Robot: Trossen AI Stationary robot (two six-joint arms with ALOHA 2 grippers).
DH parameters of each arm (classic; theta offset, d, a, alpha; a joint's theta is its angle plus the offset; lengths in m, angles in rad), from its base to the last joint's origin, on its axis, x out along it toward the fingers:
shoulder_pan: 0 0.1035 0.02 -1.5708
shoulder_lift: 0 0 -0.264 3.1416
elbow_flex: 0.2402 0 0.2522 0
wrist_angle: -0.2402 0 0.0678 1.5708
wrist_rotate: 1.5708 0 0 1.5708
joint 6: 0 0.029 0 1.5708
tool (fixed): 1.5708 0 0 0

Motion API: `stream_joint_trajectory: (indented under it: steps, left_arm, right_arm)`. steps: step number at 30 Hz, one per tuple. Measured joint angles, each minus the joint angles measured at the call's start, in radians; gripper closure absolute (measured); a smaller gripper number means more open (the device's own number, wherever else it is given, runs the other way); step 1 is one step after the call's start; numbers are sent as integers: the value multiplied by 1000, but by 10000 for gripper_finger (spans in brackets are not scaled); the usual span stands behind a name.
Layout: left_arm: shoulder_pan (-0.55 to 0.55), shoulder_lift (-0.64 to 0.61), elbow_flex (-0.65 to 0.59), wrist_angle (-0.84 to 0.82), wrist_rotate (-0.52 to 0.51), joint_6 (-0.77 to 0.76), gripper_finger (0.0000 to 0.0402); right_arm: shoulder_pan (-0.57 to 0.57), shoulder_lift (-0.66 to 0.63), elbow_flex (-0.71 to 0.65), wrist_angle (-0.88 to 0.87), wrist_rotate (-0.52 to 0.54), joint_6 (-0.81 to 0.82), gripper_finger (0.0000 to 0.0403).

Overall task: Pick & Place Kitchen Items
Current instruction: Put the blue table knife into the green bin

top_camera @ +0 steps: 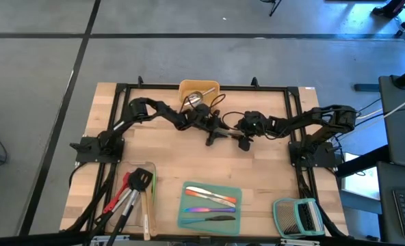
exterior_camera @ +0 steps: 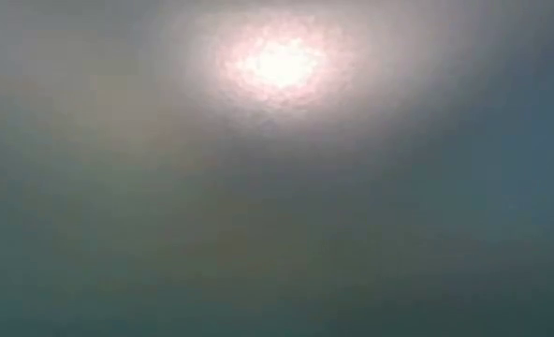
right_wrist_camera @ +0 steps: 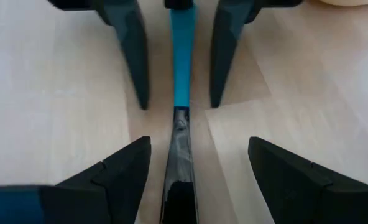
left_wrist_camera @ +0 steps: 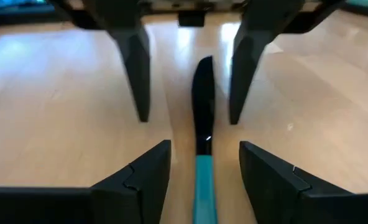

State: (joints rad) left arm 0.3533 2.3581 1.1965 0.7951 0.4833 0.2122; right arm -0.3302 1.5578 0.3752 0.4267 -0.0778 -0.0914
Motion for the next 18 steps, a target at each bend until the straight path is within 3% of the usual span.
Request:
stream_joint_trajectory:
  steps: [10,18]
  left_arm:
    - [-6,-10,9,-205,-32,-38,252]
    - [-36,-12,0,-203,-49,-49,286]
  right_arm:
    - [4,0,12,34,-4,-41,131]
    - [4,0,44,35,-4,-78,131]
